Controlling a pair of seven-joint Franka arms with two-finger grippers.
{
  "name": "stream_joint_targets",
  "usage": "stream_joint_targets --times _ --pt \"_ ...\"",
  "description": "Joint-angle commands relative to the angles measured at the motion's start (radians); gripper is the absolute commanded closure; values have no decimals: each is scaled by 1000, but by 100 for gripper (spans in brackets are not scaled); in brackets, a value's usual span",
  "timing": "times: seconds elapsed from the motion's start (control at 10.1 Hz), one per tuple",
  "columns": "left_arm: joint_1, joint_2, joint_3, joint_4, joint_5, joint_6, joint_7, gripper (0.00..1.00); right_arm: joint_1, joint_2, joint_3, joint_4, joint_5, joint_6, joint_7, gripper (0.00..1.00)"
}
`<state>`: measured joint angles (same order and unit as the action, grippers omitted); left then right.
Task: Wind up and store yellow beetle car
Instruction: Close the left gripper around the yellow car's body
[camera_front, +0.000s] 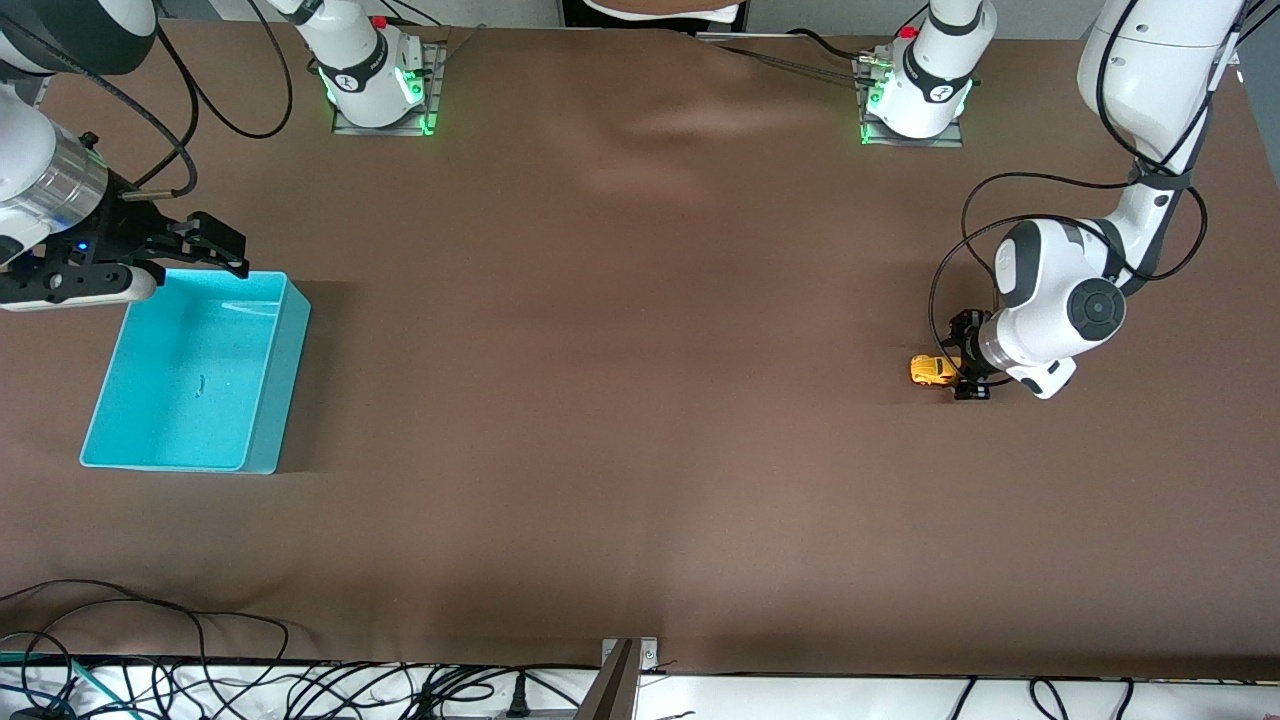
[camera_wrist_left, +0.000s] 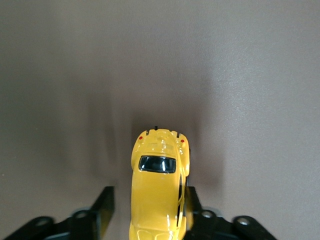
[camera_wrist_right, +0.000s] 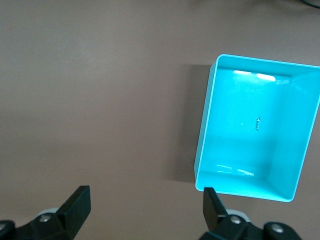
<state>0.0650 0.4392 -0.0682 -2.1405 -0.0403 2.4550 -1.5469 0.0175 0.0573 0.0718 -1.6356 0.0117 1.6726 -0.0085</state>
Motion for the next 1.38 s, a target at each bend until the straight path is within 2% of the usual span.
stream_joint_targets --times 0.0,0.3,0.4,0.49,0.69,1.09,1.29 --pt "-11 -42 -4 -30 -3 -4 -7 100 1 -2 2 3 -7 1 -2 0" --pt "-31 -77 -30 -13 -1 -34 -62 100 1 -2 3 3 -7 1 -2 0" --pt "-31 -77 -65 -13 -3 -34 -80 100 1 -1 3 2 -9 1 -2 0" --pt "-36 -68 -71 -13 -3 -30 -99 100 1 -1 3 2 -9 1 -2 0" --pt "-62 -25 -71 -13 0 8 -142 100 -1 -1 3 3 -9 1 -2 0" --pt "-50 15 -55 -12 5 36 -142 100 -1 -2 2 3 -7 -2 -2 0" --pt "-31 38 -38 10 55 53 -141 100 -1 -1 3 3 -7 -2 -2 0"
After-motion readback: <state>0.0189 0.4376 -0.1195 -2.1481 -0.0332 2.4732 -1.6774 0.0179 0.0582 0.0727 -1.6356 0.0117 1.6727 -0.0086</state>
